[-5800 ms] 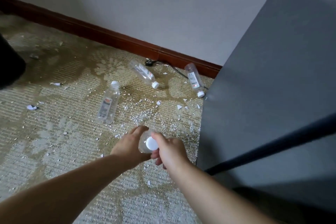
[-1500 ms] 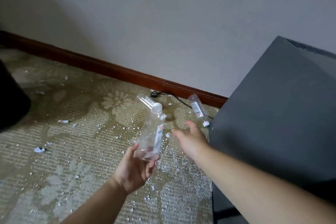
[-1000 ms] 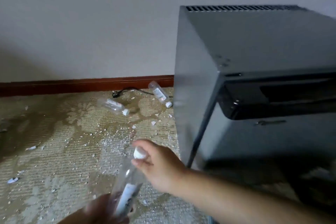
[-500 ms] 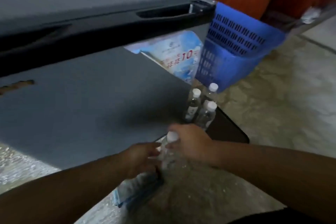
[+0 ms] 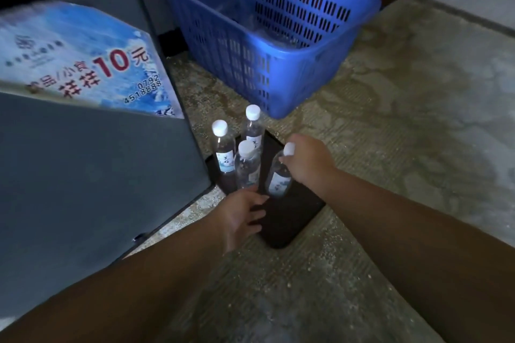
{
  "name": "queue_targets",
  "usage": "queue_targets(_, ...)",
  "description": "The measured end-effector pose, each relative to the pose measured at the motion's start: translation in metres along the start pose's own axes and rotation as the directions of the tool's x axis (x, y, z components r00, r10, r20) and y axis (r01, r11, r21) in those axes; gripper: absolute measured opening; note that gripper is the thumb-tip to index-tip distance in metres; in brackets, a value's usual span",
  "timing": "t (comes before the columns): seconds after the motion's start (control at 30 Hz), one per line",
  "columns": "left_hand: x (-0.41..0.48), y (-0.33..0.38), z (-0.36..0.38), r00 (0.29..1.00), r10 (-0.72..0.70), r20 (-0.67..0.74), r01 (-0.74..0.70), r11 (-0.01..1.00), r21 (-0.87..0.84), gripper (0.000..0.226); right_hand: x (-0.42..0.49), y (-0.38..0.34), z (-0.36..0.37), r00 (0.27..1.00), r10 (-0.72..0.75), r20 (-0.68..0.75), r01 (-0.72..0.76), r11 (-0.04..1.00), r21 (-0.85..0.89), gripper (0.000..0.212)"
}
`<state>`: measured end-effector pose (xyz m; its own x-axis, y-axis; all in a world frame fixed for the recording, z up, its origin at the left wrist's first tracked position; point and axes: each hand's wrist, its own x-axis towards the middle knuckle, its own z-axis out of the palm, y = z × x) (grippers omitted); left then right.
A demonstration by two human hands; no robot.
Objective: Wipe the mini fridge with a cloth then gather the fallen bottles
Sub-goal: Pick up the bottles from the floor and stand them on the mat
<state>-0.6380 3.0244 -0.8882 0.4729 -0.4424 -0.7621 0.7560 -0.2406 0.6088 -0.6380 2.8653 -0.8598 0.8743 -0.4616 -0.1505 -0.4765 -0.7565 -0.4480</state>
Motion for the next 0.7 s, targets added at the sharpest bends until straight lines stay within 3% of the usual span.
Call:
queue_targets(0.17,0.012,-0.005,-0.014,0.988,-0.022,-0.155,0.018,0.999,-0.029,0.012,0.017,0.009,0.018,0.998,-0.029,-0.051,0.034,0.995,0.09,0.035)
queue_targets(0.33,0.017,-0.013,-0.028,0.968,-0.046,-0.246,0.043,0.999,-0.019,0.006,0.027,0.0,0.022,0.994,-0.08,-0.078,0.092,0.982,0.163,0.035)
queue_targets(0.47,0.01,-0.012,-0.038,0.959,-0.026,-0.284,0.034,0.999,0.023,0.007,0.027,-0.004,0.029,0.989,-0.097,-0.112,0.115,0.98,0.162,0.029)
queue_targets(0.7,-0.031,-0.033,-0.094,0.953,0.002,-0.304,0.013,0.999,0.048,0.022,0.024,-0.009,0.038,0.991,0.029,-0.133,-0.022,0.998,0.057,0.066)
